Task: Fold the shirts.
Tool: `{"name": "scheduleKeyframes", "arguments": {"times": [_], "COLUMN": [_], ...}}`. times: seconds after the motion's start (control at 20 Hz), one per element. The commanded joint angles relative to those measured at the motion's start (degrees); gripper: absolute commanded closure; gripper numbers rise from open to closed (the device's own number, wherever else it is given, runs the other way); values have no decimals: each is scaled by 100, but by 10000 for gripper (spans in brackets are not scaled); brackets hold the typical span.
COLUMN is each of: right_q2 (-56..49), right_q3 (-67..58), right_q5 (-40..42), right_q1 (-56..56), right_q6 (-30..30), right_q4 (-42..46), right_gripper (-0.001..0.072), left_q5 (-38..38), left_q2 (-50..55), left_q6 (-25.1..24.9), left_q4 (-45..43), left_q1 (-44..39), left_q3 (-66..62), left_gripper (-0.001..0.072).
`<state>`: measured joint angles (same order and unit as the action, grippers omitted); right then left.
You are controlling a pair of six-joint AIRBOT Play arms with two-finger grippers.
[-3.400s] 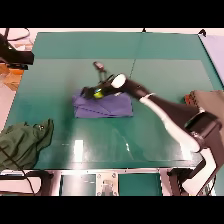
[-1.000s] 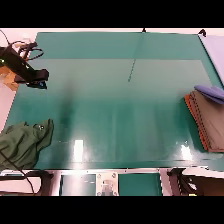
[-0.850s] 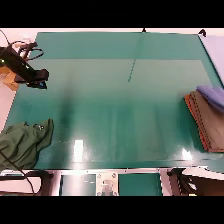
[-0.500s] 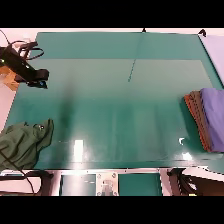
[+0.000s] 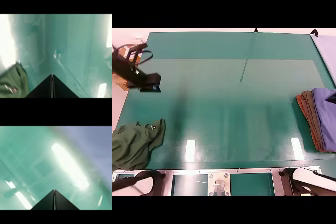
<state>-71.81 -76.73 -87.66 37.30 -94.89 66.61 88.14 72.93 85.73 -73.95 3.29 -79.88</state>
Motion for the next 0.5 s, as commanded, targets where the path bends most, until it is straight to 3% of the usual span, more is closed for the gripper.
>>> {"name": "scheduleKeyframes", "arguments": {"times": [0.0, 0.15, 0.3, 0.45], "right_q2": [894, 1917, 2328, 2337], "right_q3": [1147, 2933, 3692, 3713], "right_q5": [863, 1493, 1989, 1471], "right_q1": [-1346, -2317, -2848, -2962], "right_q6": [442, 476, 479, 435], "right_q4": [-256, -271, -280, -317], "right_gripper": [697, 697, 696, 695], "left_q5": [-328, -531, -669, -680], "left_q2": [-1058, -1845, -2144, -2135], "left_q6": [129, 129, 129, 146], "left_q4": [289, 435, 407, 411], "left_q1": [-2, -2, -2, -2], "left_q3": [1443, 2736, 3379, 3399], "left_gripper": [682, 682, 681, 682]}}
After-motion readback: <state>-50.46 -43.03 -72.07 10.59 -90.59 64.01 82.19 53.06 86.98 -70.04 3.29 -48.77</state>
